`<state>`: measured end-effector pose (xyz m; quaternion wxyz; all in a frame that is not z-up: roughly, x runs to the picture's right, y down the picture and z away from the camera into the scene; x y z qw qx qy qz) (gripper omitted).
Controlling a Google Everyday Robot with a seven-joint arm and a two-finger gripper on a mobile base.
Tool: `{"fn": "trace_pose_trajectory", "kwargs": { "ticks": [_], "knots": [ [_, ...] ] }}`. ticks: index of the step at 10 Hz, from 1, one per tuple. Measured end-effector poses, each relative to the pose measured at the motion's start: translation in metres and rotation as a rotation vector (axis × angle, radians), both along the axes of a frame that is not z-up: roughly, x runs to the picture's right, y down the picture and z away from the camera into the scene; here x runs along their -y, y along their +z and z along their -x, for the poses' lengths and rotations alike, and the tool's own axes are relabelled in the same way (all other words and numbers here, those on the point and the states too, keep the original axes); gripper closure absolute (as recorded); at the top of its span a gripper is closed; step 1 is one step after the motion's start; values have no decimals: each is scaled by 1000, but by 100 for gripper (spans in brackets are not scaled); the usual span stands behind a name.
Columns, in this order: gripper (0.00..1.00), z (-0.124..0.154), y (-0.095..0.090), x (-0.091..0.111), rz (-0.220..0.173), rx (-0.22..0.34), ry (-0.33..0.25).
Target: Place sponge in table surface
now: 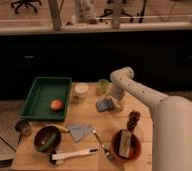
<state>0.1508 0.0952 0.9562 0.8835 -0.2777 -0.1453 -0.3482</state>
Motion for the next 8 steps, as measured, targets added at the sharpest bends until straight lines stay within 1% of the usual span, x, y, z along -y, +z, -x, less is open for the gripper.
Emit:
{"fn": "trace_pose_trajectory", "kwargs": {
  "ticks": [2, 3, 4, 5, 6, 8],
  "knots": [
    [20, 1, 0, 0, 4, 10, 1],
    [20, 4, -5, -1, 12, 16, 4],
    [20, 10, -9, 0, 18, 23, 7],
    [20, 26, -14, 1, 30, 38, 8],
    [20, 33, -15, 2, 40, 47, 12],
    [20, 36, -15, 3, 60, 66, 20]
  ]
}}
